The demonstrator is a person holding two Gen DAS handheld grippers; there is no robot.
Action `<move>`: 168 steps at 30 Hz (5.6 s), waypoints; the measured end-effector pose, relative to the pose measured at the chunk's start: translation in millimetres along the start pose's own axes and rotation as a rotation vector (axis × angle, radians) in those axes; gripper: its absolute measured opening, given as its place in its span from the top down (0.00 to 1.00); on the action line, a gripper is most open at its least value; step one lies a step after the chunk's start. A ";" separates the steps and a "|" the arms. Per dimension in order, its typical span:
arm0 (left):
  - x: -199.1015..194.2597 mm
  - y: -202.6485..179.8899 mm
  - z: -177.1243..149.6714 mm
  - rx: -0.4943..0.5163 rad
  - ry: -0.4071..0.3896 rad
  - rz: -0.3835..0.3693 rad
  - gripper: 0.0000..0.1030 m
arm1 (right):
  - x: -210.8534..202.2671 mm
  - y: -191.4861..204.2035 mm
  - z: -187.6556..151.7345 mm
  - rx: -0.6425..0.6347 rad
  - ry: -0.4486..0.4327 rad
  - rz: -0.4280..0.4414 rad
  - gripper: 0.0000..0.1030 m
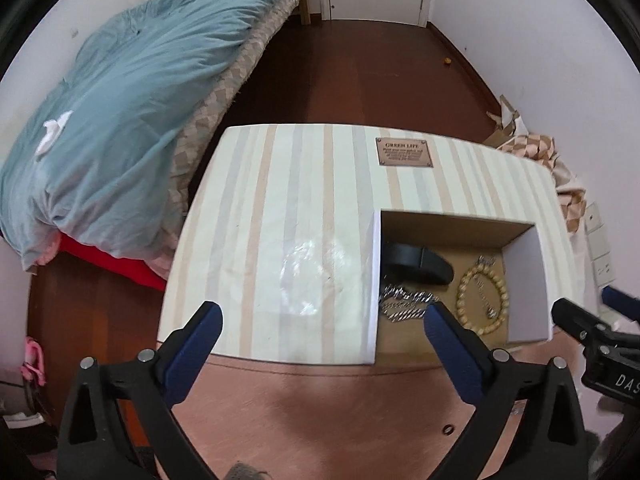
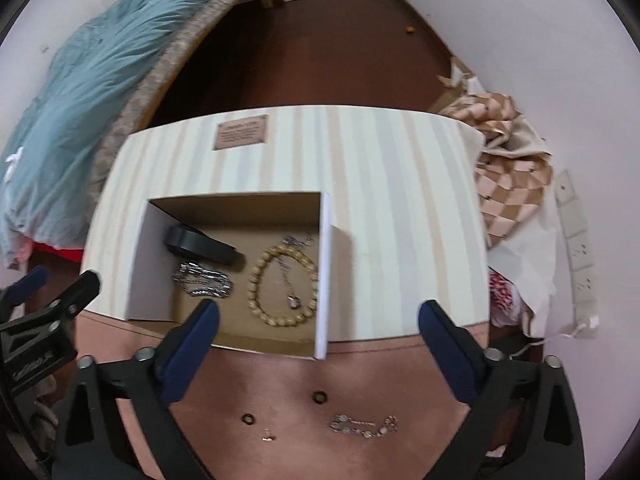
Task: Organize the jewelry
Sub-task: 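Withdraw both tools from the box back over the table, then grasp the rhinestone bracelet with the right tool, then grasp the small earring with the left tool, then lower the earring and rhinestone bracelet into the box and open both tools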
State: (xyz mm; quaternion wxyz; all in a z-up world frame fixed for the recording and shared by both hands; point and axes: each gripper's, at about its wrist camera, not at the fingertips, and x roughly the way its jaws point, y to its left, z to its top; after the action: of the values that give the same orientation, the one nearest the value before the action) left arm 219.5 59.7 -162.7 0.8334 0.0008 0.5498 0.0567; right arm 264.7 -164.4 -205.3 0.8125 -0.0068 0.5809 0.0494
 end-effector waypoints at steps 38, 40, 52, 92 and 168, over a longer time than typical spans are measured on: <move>-201.8 -0.8 -61.8 -0.009 -0.287 -0.077 0.00 | -219.8 5.2 -84.7 0.006 -0.359 -0.065 0.01; -207.3 -0.3 -64.8 -0.014 -0.290 -0.082 0.00 | -228.7 6.3 -89.7 0.002 -0.371 -0.067 0.01; -199.3 -1.3 -81.9 -0.073 -0.303 0.009 0.00 | -206.0 -15.5 -106.4 0.057 -0.334 -0.024 0.01; 20.9 -64.6 -144.6 0.038 0.117 -0.029 0.01 | 35.9 -95.1 -167.4 0.203 -0.117 -0.035 0.96; 16.4 -50.8 42.2 0.005 0.079 -0.429 0.94 | -2.9 -4.4 29.6 0.013 -0.080 0.306 1.00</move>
State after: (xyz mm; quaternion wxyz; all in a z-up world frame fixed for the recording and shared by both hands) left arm 269.3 13.4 -164.3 0.8042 -0.1164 0.5696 -0.1234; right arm 292.1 -166.9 -193.2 0.8179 0.0891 0.5427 0.1690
